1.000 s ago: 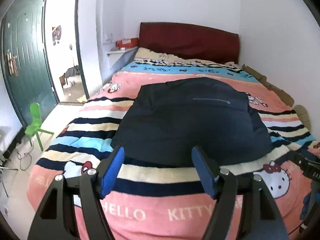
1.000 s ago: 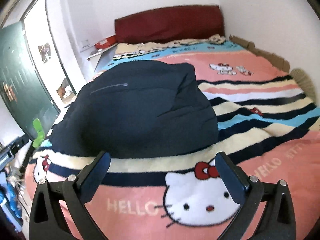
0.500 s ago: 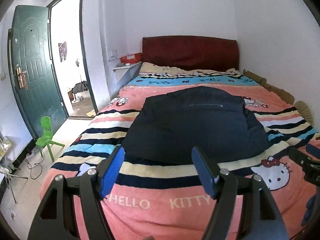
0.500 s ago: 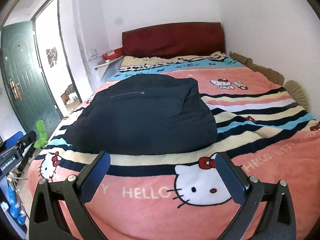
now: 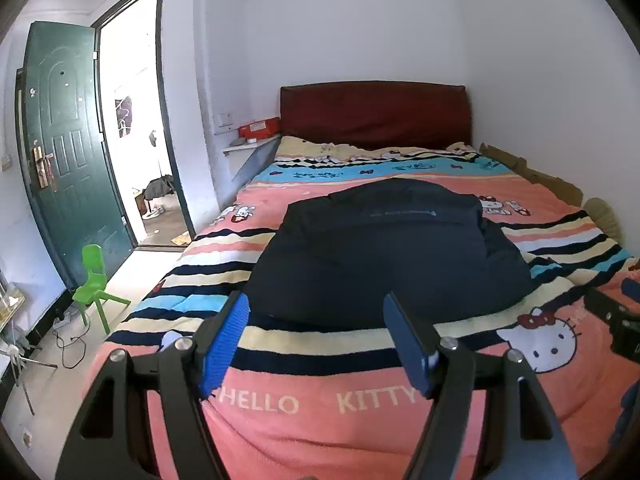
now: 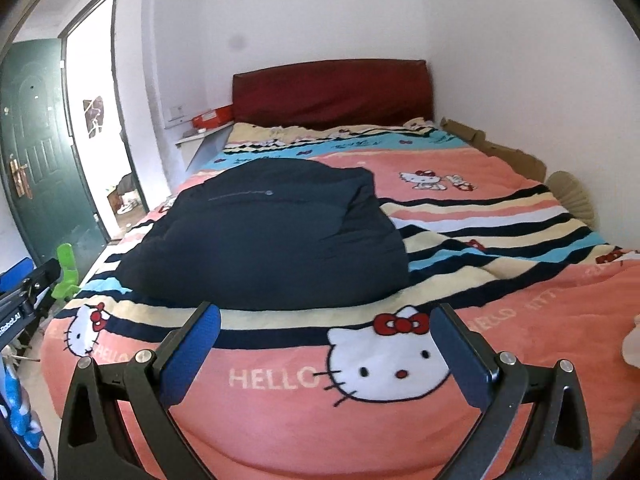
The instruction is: Fold large clothes
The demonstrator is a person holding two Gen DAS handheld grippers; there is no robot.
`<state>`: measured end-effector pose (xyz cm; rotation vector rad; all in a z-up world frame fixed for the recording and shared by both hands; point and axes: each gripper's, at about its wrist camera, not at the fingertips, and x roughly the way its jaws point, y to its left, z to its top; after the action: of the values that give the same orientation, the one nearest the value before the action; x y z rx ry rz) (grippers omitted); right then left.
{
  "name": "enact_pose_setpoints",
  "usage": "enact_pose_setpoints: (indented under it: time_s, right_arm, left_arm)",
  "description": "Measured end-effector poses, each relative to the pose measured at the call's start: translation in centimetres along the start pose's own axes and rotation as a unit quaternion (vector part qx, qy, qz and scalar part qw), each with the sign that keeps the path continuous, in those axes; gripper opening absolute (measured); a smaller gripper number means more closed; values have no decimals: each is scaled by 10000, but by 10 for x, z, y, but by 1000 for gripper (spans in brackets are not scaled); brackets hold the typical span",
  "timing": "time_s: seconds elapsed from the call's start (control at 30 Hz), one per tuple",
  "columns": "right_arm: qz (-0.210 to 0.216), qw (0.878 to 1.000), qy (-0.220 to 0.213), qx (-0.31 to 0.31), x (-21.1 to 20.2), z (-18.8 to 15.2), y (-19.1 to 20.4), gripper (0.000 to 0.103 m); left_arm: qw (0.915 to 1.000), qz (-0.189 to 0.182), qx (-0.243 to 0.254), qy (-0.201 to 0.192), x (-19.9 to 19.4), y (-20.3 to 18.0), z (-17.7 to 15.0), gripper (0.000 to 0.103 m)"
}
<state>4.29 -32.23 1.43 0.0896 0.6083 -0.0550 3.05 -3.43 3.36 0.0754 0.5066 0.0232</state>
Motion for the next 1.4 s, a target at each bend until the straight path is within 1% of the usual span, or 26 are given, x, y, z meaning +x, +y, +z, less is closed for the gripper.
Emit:
enact_pose_setpoints:
  time_s: [0.3,0.67,1.1,1.4]
  right_arm:
    - [-272,9993,-56,-245,-6,-3,2,102]
    - [-323,9980,13,-548,5,-6,8,102]
    - [-298,9985,136,-432,22,-10,-2,102]
    - [-336,9981,189,-482,26,-11,-1,102]
  left_arm:
    - [9998,-23,101,189,11,2,-14,69]
    - [9989,126,13,452,32,9,-25,69]
    - [9980,76,107,611,47,6,-30,69]
    - [9975,48,25,703,52,14,-34,69]
